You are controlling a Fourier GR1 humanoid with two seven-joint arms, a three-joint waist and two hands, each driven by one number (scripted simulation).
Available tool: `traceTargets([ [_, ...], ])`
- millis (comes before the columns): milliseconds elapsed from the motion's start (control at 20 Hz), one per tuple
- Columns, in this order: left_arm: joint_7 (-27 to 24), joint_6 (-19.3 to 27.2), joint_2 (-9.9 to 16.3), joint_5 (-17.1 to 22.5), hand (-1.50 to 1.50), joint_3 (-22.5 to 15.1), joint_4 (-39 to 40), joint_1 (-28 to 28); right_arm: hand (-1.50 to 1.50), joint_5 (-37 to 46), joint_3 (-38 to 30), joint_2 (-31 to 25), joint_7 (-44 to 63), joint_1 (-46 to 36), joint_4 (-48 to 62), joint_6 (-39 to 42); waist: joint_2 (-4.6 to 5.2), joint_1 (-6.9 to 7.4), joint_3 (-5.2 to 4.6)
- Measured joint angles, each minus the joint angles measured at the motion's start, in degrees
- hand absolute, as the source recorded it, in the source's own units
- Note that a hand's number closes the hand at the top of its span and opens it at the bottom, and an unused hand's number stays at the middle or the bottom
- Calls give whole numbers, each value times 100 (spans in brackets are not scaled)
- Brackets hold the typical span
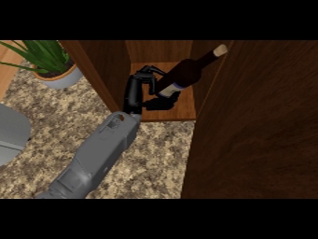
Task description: Pick up the wine, place it into the cabinet and close the cabinet
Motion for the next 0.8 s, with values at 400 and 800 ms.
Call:
traceTargets([
  [400,-587,-390,7,489,150,475,676,-289,-150,-46,-14,17,87,-93,-7,-9,12,-30,-2],
  [800,-742,-655,10,773,150,876,1471,-774,-150,-64,44,104,4,-51,27,27,39,-79,-1],
])
